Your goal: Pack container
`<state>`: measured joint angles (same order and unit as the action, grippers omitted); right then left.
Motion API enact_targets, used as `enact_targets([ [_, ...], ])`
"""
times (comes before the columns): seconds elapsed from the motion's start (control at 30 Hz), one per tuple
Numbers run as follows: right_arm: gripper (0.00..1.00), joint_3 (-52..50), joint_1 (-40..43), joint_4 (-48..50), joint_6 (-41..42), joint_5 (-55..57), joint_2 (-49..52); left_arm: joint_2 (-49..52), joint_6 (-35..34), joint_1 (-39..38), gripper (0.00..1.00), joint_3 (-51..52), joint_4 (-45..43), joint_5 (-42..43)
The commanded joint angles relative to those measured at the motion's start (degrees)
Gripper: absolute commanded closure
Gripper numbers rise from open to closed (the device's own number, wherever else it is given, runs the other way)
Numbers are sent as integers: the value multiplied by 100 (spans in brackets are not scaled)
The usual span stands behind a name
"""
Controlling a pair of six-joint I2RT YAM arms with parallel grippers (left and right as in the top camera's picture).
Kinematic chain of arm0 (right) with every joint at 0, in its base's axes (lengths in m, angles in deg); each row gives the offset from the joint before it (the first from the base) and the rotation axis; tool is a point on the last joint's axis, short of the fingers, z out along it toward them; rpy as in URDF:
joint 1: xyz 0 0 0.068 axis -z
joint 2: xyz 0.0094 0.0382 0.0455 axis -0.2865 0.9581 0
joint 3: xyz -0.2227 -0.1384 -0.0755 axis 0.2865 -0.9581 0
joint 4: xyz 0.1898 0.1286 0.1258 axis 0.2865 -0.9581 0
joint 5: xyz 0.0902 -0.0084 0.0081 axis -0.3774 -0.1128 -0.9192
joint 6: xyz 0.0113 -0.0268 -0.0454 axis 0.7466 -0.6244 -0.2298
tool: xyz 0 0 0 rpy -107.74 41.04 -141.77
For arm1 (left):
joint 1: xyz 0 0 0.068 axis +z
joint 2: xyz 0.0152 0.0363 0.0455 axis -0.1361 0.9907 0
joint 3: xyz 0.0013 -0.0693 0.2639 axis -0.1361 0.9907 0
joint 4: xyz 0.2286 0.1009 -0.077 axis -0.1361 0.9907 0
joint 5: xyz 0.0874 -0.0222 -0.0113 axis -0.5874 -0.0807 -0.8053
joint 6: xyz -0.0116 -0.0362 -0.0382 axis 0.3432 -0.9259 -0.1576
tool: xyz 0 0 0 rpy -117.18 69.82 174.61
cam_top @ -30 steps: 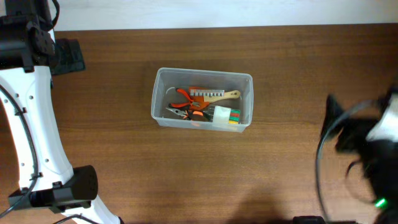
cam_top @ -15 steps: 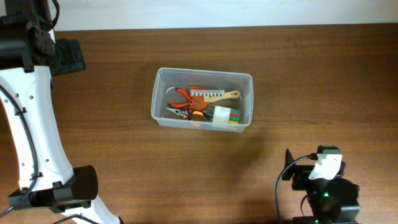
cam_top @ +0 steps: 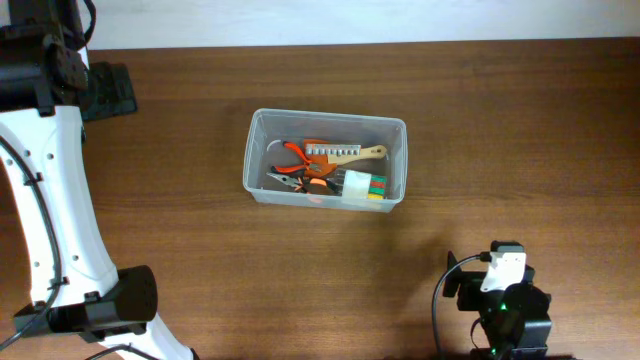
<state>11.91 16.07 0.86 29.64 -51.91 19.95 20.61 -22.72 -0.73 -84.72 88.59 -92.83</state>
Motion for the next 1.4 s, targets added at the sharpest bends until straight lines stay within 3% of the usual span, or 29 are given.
enact_targets([
  [0.0, 1, -210, -44, 37, -13, 90, -240, 0, -55, 11, 1, -11, -9, 0],
  [0.8, 2, -240, -44, 35, -13, 90, -313, -57, -55, -33, 1, -4, -11, 0],
  [0.97, 2, -240, -44, 35, -13, 90, -313, -647, -55, -258, 1, 120, -11, 0],
  [1.13, 1, -240, -44, 35, -13, 87, -313, -1847, -55, -503, 1, 1178, -57, -7],
  [1.3, 2, -240, -44, 35, -13, 90, -313, -3550, -57, -485, 1, 3254, -2339, -74],
  [1.37, 1, -240, -44, 35, -13, 87, -313, -4903, -57, -485, 1, 5125, -4444, 398],
])
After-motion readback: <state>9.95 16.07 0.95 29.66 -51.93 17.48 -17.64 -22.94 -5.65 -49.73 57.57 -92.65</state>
